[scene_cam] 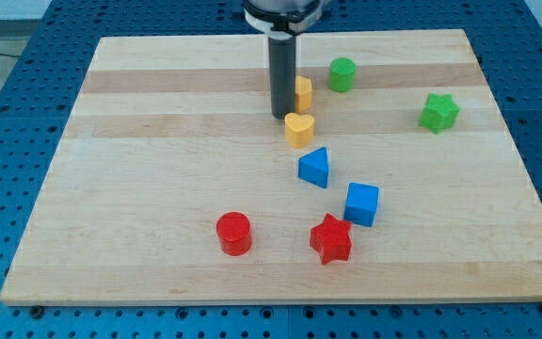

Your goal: Put the yellow hexagon diagonally to the top left of the yellow heart

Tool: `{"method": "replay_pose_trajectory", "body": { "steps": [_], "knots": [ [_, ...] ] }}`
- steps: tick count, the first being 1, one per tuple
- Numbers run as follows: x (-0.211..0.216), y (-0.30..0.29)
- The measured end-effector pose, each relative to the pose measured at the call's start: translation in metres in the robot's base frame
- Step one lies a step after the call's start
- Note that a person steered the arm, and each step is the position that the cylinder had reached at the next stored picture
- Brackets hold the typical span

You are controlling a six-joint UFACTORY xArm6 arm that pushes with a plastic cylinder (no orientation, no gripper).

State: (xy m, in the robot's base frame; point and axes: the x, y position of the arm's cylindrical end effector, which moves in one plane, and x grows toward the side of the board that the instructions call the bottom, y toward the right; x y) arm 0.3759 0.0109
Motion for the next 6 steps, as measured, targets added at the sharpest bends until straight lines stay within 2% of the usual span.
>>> {"method": "replay_pose_trajectory", "body": {
  "steps": [1,2,4,6],
  "knots": [
    [0.018,0.045],
    [-0.001,0.069],
    [-0.061,0.036],
    [-0.057,-0.043]
  ]
}}
